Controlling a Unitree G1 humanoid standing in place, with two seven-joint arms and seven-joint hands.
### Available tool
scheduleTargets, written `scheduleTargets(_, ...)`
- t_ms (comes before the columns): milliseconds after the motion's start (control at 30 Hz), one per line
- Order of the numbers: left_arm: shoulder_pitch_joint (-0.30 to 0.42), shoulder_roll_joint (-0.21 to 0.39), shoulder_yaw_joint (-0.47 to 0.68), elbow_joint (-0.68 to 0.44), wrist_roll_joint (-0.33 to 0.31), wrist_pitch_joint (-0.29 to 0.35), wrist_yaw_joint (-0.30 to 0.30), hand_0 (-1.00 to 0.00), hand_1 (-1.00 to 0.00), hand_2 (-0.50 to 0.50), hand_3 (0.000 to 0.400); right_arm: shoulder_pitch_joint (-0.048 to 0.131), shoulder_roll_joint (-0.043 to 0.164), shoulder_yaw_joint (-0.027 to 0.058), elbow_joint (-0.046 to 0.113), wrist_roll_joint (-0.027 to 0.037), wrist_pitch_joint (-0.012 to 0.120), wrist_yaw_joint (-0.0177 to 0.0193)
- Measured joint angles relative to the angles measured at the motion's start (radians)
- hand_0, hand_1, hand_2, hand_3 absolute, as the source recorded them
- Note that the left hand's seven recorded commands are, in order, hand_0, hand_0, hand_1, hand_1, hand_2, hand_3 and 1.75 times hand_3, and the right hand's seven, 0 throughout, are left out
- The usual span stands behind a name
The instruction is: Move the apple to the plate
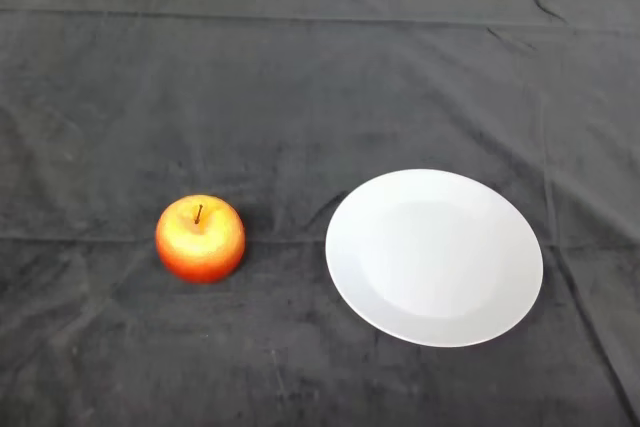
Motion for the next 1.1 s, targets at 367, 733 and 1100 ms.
scheduleTargets(367, -0.008, -0.025, -0.004, -0.010, 0.069, 0.000, 0.000, 0.00, 0.00, 0.00, 0.000, 0.000, 0.000, 0.0000, 0.000, 0.0000, 0.000, 0.0000)
scheduleTargets(733, -0.041, -0.085, -0.076, -0.023, 0.189, -0.007, 0.001, 0.00, 0.00, 0.00, 0.000, 0.000, 0.000, -0.0002, -0.001, 0.0002, 0.000, 0.0000)
scheduleTargets(1100, -0.054, -0.157, -0.175, -0.053, 0.315, -0.066, -0.039, 0.00, 0.00, 0.00, 0.000, 0.000, 0.000, -0.0006, -0.002, 0.0007, 0.000, 0.0000)
